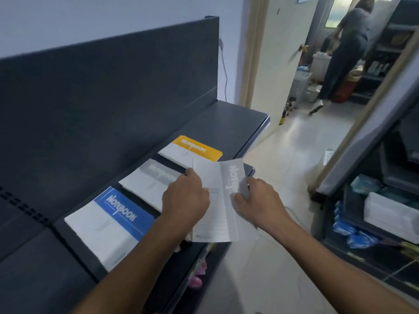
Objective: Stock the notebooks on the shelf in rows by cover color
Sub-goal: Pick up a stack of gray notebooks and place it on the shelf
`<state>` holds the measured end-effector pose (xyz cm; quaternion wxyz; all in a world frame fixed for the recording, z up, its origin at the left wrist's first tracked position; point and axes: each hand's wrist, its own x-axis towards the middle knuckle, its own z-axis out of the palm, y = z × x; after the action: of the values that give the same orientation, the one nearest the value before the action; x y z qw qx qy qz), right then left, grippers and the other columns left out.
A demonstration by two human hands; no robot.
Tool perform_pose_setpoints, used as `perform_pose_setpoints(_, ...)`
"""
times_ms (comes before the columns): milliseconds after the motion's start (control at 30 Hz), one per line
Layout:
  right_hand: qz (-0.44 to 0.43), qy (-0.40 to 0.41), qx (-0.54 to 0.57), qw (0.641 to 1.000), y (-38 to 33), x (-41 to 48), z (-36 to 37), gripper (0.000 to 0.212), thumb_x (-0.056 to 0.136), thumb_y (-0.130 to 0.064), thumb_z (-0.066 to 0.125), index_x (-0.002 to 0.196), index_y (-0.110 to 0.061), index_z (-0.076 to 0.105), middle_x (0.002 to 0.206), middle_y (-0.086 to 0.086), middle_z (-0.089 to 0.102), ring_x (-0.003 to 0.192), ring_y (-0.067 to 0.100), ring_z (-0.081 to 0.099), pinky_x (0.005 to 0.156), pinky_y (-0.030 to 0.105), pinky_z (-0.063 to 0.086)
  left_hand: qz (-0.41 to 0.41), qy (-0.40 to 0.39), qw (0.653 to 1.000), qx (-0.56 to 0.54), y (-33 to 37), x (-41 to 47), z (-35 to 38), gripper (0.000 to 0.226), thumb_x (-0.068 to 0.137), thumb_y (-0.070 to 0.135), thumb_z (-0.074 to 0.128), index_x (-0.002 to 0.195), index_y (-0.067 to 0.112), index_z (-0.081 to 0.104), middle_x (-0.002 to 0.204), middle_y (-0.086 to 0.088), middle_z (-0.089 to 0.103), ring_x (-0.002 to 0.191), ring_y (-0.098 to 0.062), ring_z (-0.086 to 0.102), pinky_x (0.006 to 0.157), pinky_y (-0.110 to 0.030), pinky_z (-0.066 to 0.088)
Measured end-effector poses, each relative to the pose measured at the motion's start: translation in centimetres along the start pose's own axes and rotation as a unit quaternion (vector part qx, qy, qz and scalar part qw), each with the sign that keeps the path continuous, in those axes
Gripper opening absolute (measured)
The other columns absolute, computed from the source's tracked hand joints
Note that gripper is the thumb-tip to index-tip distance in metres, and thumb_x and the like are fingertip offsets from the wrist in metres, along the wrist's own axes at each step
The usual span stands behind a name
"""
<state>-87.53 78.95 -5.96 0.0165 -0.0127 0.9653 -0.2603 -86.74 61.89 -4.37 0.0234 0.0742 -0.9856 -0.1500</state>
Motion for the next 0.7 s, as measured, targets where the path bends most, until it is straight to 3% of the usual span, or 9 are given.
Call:
perform_pose_setpoints(100, -0.008, -0.009, 0.011, 1.0, 3.4, 3.6, -0.9, 0.013, 0.093, -0.028, 0.054, 0.092, -0.016, 0.052, 0.095, 0.003, 0.059, 0.08, 0.023, 0.055, 0.064, 0.032, 0.038, -0.008, -0.001, 1.0, 0.002, 3.4, 2.8, 1.6, 0.039, 0.097, 0.035, 0.053, 0.124, 0.007, 0.043, 0.118, -0.011, 0.06, 0.106, -0.034, 0.059, 0.071, -0.036, 0.04)
perform_pose_setpoints(267, -0.046, -0.02, 0.032, 0.998, 7.5, 8.9, -3.0, 0.027, 0.097, -0.028, 0.05, 0.121, -0.018, 0.056, 0.112, 0.003, 0.061, 0.091, 0.022, 0.057, 0.076, 0.033, 0.048, -0.038, 0.013, 0.999, 0.006, 8.4, 6.5, 3.6, 0.045, 0.098, 0.033, 0.05, 0.132, 0.005, 0.04, 0.119, -0.01, 0.059, 0.108, -0.035, 0.058, 0.072, -0.035, 0.038)
perform_pose_setpoints(400, -0.068, -0.032, 0.022, 0.997, 9.5, 12.5, -4.1, 0.023, 0.097, -0.026, 0.051, 0.116, -0.014, 0.056, 0.114, 0.003, 0.059, 0.091, 0.021, 0.051, 0.076, 0.031, 0.039, -0.052, 0.027, 0.998, -0.011, 10.3, 8.9, 4.6, 0.041, 0.097, 0.03, 0.051, 0.128, 0.004, 0.043, 0.112, -0.01, 0.061, 0.1, -0.033, 0.06, 0.069, -0.035, 0.039)
perform_pose_setpoints(600, -0.096, -0.049, 0.047, 0.993, 10.3, 19.1, -4.2, 0.016, 0.096, -0.026, 0.052, 0.112, -0.023, 0.054, 0.101, -0.003, 0.055, 0.088, 0.02, 0.056, 0.073, 0.032, 0.043, -0.089, 0.031, 0.995, -0.017, 12.1, 14.3, 5.3, 0.029, 0.096, 0.027, 0.051, 0.116, 0.006, 0.044, 0.101, -0.008, 0.057, 0.086, -0.032, 0.054, 0.067, -0.036, 0.038)
perform_pose_setpoints(700, -0.103, -0.051, 0.045, 0.992, 10.4, 22.5, -3.9, 0.015, 0.094, -0.027, 0.052, 0.109, -0.027, 0.055, 0.103, -0.003, 0.059, 0.087, 0.02, 0.059, 0.075, 0.037, 0.052, -0.116, 0.032, 0.993, -0.016, 12.5, 17.5, 6.2, 0.027, 0.096, 0.024, 0.05, 0.114, 0.005, 0.044, 0.097, -0.007, 0.057, 0.08, -0.029, 0.048, 0.065, -0.035, 0.036)
